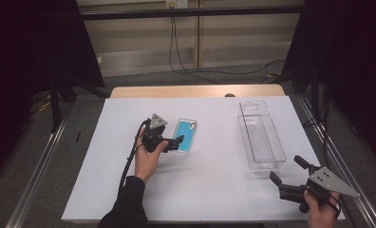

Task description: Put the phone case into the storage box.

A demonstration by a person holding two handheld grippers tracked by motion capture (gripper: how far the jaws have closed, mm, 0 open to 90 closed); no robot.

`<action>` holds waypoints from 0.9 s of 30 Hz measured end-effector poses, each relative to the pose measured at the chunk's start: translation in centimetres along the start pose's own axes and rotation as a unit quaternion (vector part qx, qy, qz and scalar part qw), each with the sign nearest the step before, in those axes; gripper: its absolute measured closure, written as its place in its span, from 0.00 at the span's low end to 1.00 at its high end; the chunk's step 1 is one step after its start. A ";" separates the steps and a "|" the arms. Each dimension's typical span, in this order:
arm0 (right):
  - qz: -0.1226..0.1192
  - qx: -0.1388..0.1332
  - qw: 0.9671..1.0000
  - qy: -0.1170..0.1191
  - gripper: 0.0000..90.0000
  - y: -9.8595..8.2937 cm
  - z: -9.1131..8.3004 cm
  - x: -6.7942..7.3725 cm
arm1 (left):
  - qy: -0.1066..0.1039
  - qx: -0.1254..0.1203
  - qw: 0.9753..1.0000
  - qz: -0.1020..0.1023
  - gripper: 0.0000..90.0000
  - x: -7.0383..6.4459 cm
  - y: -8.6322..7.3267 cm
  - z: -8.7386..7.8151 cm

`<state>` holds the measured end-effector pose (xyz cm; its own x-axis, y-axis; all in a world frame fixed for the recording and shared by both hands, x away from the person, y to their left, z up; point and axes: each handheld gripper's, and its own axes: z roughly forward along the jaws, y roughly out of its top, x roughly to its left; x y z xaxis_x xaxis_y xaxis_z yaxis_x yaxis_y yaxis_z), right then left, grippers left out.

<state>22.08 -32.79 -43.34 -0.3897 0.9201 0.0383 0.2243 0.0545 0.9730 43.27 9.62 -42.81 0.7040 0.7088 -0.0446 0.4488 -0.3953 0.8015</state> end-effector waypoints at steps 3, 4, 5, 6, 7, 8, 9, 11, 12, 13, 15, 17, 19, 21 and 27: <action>0.001 -0.001 1.000 0.000 0.00 0.0 0.0 0.0 | -0.001 0.015 1.000 0.008 0.10 -0.2 0.4 0.3; 0.001 -0.001 1.000 0.000 0.00 0.0 0.0 0.0 | -0.002 0.014 1.000 0.005 0.08 -0.4 0.5 0.4; 0.000 -0.001 1.000 0.001 0.00 0.0 0.0 0.0 | -0.016 0.023 1.000 0.000 0.04 -0.5 0.8 0.7; -0.001 -0.001 1.000 0.001 0.00 0.0 0.0 0.0 | -0.012 0.030 0.999 0.004 0.05 -0.6 1.0 0.8; -0.001 -0.001 1.000 0.001 0.00 0.0 0.0 0.0 | -0.012 0.030 0.999 0.004 0.05 -0.6 1.0 0.8; 0.000 0.000 1.000 0.001 0.00 0.0 0.0 0.1 | -0.016 0.040 0.999 0.003 0.05 -0.8 1.3 1.2; 0.000 0.000 1.000 0.001 0.00 0.0 0.0 0.1 | -0.016 0.040 0.999 0.003 0.05 -0.8 1.3 1.2; 0.000 -0.001 1.000 0.003 0.00 0.0 0.0 0.0 | -0.022 0.049 0.999 -0.004 0.05 -0.8 1.6 1.5; 0.000 -0.001 1.000 0.003 0.00 0.0 0.0 0.0 | -0.027 0.060 0.998 -0.021 0.05 -0.8 1.8 2.0; 0.000 -0.001 1.000 0.002 0.00 0.0 0.0 0.0 | -0.024 0.067 0.997 -0.024 0.05 -0.8 1.9 2.2; 0.000 -0.001 1.000 0.003 0.00 0.0 0.0 0.0 | -0.024 0.078 0.996 -0.024 0.06 -0.8 2.2 2.6; 0.000 -0.002 1.000 0.004 0.00 0.0 0.0 0.0 | -0.017 0.093 0.995 -0.023 0.06 -0.8 2.4 3.0; 0.001 -0.001 1.000 0.005 0.00 0.0 0.0 0.0 | -0.020 0.095 0.995 -0.027 0.06 -0.8 2.5 3.1; 0.001 -0.001 1.000 0.006 0.00 0.0 0.0 0.0 | -0.021 0.099 0.994 -0.029 0.06 -0.6 2.7 3.3; 0.002 0.000 1.000 0.007 0.00 0.0 0.0 0.1 | -0.020 0.123 0.991 -0.036 0.05 -0.6 2.8 4.1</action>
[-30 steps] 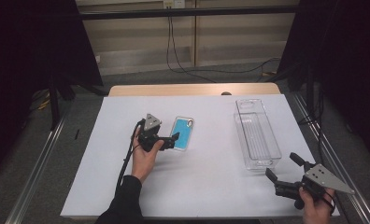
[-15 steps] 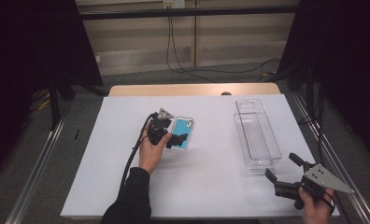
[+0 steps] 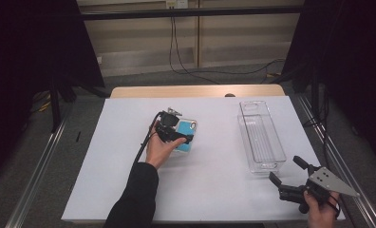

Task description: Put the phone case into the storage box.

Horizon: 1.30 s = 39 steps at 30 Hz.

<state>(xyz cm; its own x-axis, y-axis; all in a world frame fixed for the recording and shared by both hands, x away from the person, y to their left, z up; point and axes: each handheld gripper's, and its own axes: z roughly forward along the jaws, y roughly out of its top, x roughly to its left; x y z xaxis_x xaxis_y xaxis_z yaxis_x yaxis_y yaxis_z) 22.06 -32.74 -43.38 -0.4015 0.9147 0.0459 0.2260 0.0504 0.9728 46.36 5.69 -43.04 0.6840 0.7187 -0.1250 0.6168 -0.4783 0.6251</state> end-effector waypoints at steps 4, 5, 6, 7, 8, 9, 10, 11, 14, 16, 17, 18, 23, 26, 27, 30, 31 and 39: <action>0.002 0.001 1.000 0.001 0.00 0.0 0.0 0.0 | 0.001 0.018 1.000 -0.007 0.06 0.1 0.1 0.7; 0.001 0.001 1.000 0.001 0.00 0.0 0.0 0.0 | 0.002 0.027 1.000 -0.002 0.06 0.1 0.2 0.8; 0.002 0.001 1.000 0.001 0.00 0.0 0.0 0.0 | 0.000 0.032 0.999 -0.008 0.06 0.1 0.4 1.1; 0.003 0.000 1.000 0.001 0.00 0.0 0.0 0.0 | -0.001 0.033 0.999 -0.013 0.06 0.1 0.5 1.3; 0.003 0.000 1.000 0.001 0.00 0.0 0.0 0.0 | -0.001 0.033 0.999 -0.013 0.06 0.1 0.5 1.3; 0.002 0.001 1.000 0.001 0.00 0.0 0.0 0.0 | -0.001 0.034 0.999 -0.010 0.06 0.1 0.7 1.5; 0.002 0.001 1.000 0.001 0.00 0.0 0.0 0.0 | -0.001 0.034 0.999 -0.010 0.07 0.1 0.7 1.5; 0.002 -0.001 1.000 0.002 0.00 0.0 -0.1 0.0 | 0.001 0.035 0.999 -0.011 0.07 0.1 0.8 1.7; 0.002 -0.001 1.000 0.003 0.00 0.0 -0.1 0.0 | 0.001 0.045 0.999 -0.011 0.07 0.2 0.9 2.1; 0.002 -0.001 1.000 0.003 0.00 0.0 -0.1 0.0 | -0.003 0.051 0.999 -0.013 0.07 0.2 0.9 2.4; 0.004 -0.001 1.000 0.003 0.00 -0.1 -0.1 0.0 | 0.004 0.052 0.999 -0.011 0.09 0.0 0.9 2.6; 0.005 -0.001 1.000 0.003 0.00 -0.1 -0.2 0.0 | 0.009 0.052 0.999 -0.008 0.09 0.0 0.9 2.7; 0.002 0.000 1.000 0.004 0.00 -0.1 -0.2 0.0 | 0.023 0.062 0.998 -0.014 0.09 0.0 0.8 3.1; 0.002 0.000 1.000 0.005 0.00 -0.1 -0.2 0.0 | 0.024 0.072 0.997 -0.011 0.08 0.2 0.7 3.4; 0.002 0.000 1.000 0.006 0.00 -0.1 -0.2 0.0 | 0.026 0.071 0.997 -0.013 0.07 0.3 0.6 3.7; 0.002 0.000 1.000 0.006 0.00 -0.1 -0.2 0.0 | 0.034 0.074 0.997 -0.013 0.07 0.1 0.8 3.9; 0.002 0.000 1.000 0.006 0.00 -0.1 -0.2 0.0 | 0.040 0.075 0.996 -0.009 0.06 0.0 0.8 4.0; 0.001 0.001 1.000 0.008 0.00 -0.1 -0.2 0.0 | 0.054 0.089 0.995 -0.004 0.05 -0.3 1.2 4.5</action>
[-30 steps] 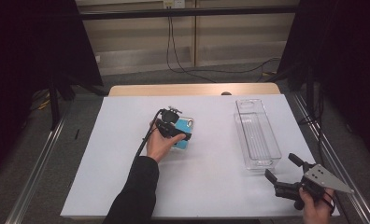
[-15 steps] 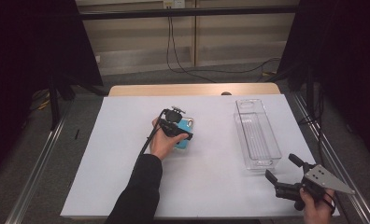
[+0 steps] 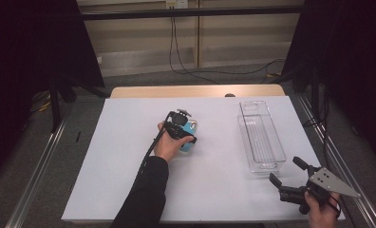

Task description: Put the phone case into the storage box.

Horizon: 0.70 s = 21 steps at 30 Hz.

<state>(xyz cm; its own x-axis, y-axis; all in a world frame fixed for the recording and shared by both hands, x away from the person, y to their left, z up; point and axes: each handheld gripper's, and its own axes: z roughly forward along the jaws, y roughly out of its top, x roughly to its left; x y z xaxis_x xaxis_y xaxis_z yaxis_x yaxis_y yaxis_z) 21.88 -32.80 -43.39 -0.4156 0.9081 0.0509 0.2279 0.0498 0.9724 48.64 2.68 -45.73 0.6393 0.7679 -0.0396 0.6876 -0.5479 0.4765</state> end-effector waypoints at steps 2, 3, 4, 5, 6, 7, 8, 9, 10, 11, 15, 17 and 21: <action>0.001 -0.001 1.000 0.000 0.00 0.0 0.0 0.0 | 0.000 0.003 1.000 0.002 0.05 0.0 0.0 0.0; 0.000 -0.001 1.000 0.000 0.00 0.0 0.0 0.0 | 0.000 0.004 1.000 0.003 0.05 0.0 0.0 0.0; -0.001 -0.001 1.000 0.001 0.00 0.0 0.0 0.1 | 0.000 0.005 1.000 0.003 0.05 0.0 0.0 0.0; -0.002 0.000 1.000 0.001 0.00 0.0 0.0 0.1 | 0.002 0.003 1.000 0.001 0.05 0.0 0.0 0.0; -0.001 0.000 1.000 0.001 0.00 0.0 0.0 0.1 | 0.002 0.003 1.000 -0.003 0.05 0.0 0.0 0.0; -0.001 0.000 1.000 0.001 0.00 0.0 0.0 0.1 | 0.000 0.006 1.000 -0.004 0.05 0.0 0.0 0.0; -0.002 0.000 1.000 0.001 0.00 0.0 0.0 0.1 | 0.000 0.006 1.000 -0.004 0.05 0.0 0.0 0.0; -0.002 0.000 1.000 0.001 0.00 0.0 0.0 0.1 | 0.000 0.005 1.000 -0.005 0.05 0.0 0.0 0.0; -0.002 0.000 1.000 0.001 0.00 0.0 0.0 0.1 | 0.002 0.009 1.000 -0.008 0.05 0.0 0.1 0.0; -0.002 0.000 1.000 0.001 0.00 0.0 0.0 0.1 | 0.002 0.009 1.000 -0.008 0.05 0.0 0.1 0.0; -0.001 0.001 1.000 0.000 0.00 0.0 0.0 0.0 | 0.006 0.019 1.000 -0.016 0.05 -0.2 0.2 0.0; -0.001 0.001 1.000 0.000 0.00 0.0 -0.1 0.0 | 0.008 0.025 1.000 -0.016 0.06 -0.2 0.3 -0.1; -0.003 0.001 1.000 0.002 0.00 0.0 -0.1 0.0 | 0.007 0.031 0.999 -0.018 0.13 -0.5 0.5 -0.4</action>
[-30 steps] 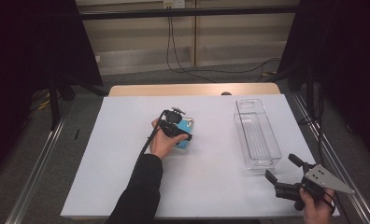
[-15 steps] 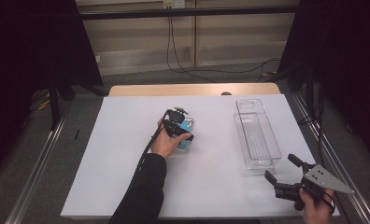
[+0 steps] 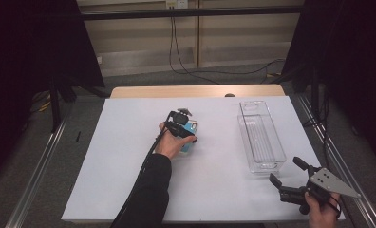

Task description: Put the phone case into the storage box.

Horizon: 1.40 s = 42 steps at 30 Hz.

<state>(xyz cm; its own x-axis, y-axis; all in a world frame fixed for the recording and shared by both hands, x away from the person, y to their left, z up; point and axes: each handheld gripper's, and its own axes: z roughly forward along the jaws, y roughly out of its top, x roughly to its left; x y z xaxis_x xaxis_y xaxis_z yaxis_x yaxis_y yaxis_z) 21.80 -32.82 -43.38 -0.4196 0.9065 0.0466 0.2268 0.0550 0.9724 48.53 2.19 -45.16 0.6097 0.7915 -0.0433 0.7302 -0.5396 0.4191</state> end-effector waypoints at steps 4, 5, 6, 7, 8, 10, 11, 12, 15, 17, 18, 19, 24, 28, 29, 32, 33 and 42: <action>0.000 0.000 1.000 0.000 0.00 0.0 0.0 0.0 | 0.001 -0.006 1.000 0.000 0.18 -0.1 -0.1 -0.1; 0.000 0.000 1.000 0.000 0.00 0.0 0.0 0.0 | 0.001 -0.006 1.000 0.002 0.18 -0.1 -0.1 -0.2; 0.001 0.000 1.000 0.000 0.00 0.0 0.0 0.0 | 0.000 -0.006 1.000 0.001 0.19 -0.1 -0.1 -0.2; 0.001 0.000 1.000 -0.001 0.00 0.0 0.0 0.0 | 0.000 -0.005 1.000 0.003 0.19 -0.1 -0.1 -0.2; 0.001 0.000 1.000 -0.001 0.00 0.0 0.0 0.0 | 0.000 -0.005 1.000 0.003 0.19 -0.1 -0.1 -0.2; 0.001 0.001 1.000 -0.001 0.00 0.0 0.0 0.0 | -0.002 -0.009 1.000 0.003 0.19 -0.1 -0.1 -0.2; 0.001 0.001 1.000 -0.001 0.00 0.0 0.0 0.0 | -0.002 -0.009 1.000 0.003 0.19 -0.1 -0.1 -0.2; 0.001 0.001 1.000 -0.001 0.00 0.0 0.0 0.0 | -0.002 -0.009 1.000 0.003 0.19 0.0 -0.2 -0.2; 0.000 0.000 1.000 -0.001 0.00 0.0 0.0 -0.1 | -0.001 -0.011 1.000 0.003 0.19 0.0 -0.3 -0.3; 0.001 -0.001 1.000 -0.002 0.00 0.0 0.0 -0.1 | -0.004 -0.009 1.000 0.006 0.19 0.0 -0.3 -0.4; 0.001 0.000 1.000 -0.001 0.00 0.0 0.0 -0.1 | -0.003 -0.011 1.000 0.006 0.19 0.0 -0.4 -0.4; 0.001 0.000 1.000 -0.002 0.00 0.0 0.0 -0.1 | -0.001 -0.014 1.000 0.006 0.19 0.0 -0.5 -0.4; 0.002 0.000 1.000 -0.001 0.00 0.0 0.0 0.0 | -0.002 -0.020 1.000 0.008 0.19 0.2 -0.9 -0.6; 0.001 0.001 1.000 -0.002 0.00 0.0 0.0 0.0 | 0.003 -0.027 1.000 0.001 0.19 0.6 -1.2 -0.9; 0.001 0.000 1.000 -0.002 0.00 0.0 0.0 0.0 | 0.003 -0.027 1.000 0.001 0.19 0.6 -1.2 -0.9; 0.001 0.001 1.000 -0.002 0.00 0.0 0.0 0.0 | 0.010 -0.033 0.999 0.001 0.19 0.8 -1.3 -1.2; 0.001 0.001 1.000 -0.002 0.00 0.0 0.0 0.0 | 0.009 -0.038 0.999 0.002 0.19 0.9 -1.4 -1.5; 0.001 0.000 1.000 -0.003 0.00 0.0 0.0 0.0 | 0.010 -0.075 0.997 0.005 0.19 0.8 -1.8 -3.1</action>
<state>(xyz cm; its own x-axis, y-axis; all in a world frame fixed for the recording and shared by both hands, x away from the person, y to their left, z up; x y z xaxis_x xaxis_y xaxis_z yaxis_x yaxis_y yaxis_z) 21.83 -32.82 -43.41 -0.4137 0.9092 0.0471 0.2281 0.0534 0.9722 46.71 4.70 -43.13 0.6088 0.7931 -0.0210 0.6689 -0.4989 0.5511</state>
